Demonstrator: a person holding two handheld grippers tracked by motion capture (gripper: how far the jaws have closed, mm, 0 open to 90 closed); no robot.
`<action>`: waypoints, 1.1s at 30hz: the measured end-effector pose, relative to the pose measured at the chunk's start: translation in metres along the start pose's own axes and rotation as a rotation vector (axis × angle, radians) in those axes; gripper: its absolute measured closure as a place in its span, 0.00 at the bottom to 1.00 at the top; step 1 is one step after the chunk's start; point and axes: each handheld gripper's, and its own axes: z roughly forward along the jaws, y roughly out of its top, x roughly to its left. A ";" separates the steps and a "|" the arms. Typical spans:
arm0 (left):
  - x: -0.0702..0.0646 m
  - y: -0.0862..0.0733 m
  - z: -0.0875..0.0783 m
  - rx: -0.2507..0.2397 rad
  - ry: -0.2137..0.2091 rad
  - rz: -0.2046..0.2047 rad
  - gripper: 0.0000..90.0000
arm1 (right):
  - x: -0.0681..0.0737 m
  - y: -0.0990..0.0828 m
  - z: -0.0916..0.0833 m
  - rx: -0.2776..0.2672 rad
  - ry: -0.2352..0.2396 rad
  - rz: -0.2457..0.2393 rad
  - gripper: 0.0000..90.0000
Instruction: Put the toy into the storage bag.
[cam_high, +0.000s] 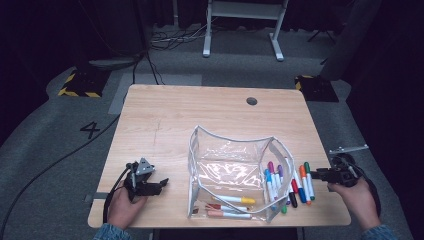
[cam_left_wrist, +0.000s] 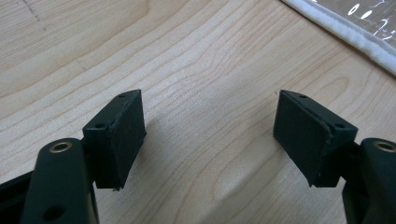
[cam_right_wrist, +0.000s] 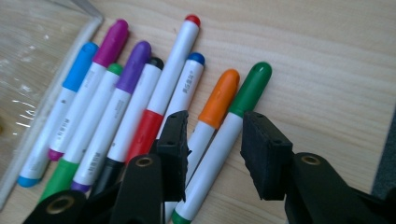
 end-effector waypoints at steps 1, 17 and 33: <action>0.000 0.000 0.000 0.001 0.001 0.003 0.28 | -0.002 -0.003 0.009 0.016 0.001 0.016 0.69; 0.000 0.000 0.000 0.001 0.003 0.005 0.28 | -0.021 -0.014 0.033 0.090 -0.105 0.098 0.84; 0.000 0.000 0.000 0.001 0.003 0.005 0.28 | -0.005 0.001 -0.004 -0.008 -0.080 0.061 0.85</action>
